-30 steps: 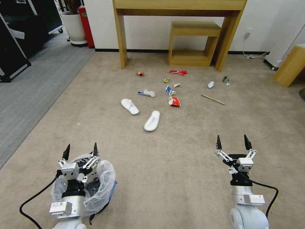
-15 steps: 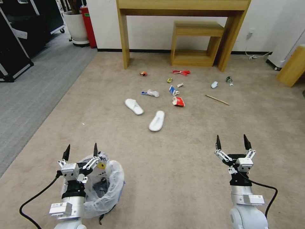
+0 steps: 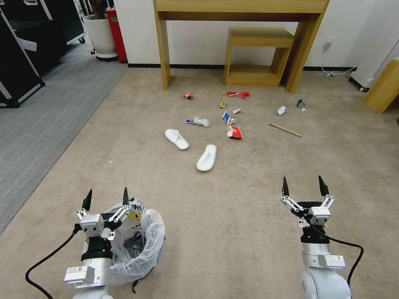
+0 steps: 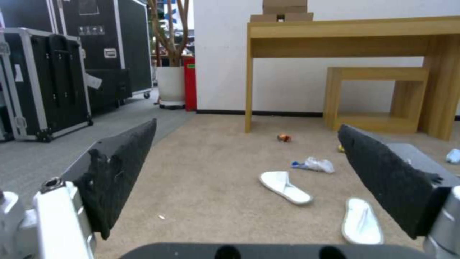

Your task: Pick up the trash bin and place the garbage on the floor into it.

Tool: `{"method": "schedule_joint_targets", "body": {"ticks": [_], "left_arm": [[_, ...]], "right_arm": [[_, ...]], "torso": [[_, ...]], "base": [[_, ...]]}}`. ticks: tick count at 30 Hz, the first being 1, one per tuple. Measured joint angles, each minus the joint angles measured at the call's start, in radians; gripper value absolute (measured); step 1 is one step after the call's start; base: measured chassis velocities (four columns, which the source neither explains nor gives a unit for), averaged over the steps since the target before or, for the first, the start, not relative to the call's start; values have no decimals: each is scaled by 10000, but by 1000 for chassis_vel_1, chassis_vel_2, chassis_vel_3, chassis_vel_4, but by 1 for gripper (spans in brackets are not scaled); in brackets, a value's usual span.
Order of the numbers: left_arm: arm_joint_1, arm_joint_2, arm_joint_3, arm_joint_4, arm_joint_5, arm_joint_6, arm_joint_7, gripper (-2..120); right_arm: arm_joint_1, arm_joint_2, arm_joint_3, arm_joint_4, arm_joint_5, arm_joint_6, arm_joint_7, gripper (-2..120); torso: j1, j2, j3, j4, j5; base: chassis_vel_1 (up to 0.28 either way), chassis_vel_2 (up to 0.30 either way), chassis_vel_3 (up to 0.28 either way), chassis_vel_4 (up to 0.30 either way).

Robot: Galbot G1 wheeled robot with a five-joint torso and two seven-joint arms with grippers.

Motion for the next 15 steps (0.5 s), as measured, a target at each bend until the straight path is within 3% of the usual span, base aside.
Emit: {"method": "schedule_joint_targets", "body": {"ticks": [15], "left_arm": [[45,-35,-23,-89,-15,7,-4,100]], "right_arm": [[108,28,-43,-111,-200,49,-31,100]], "torso": [[0,0,0,-1,1]], "base": [[20,31,-27,-31]]}}
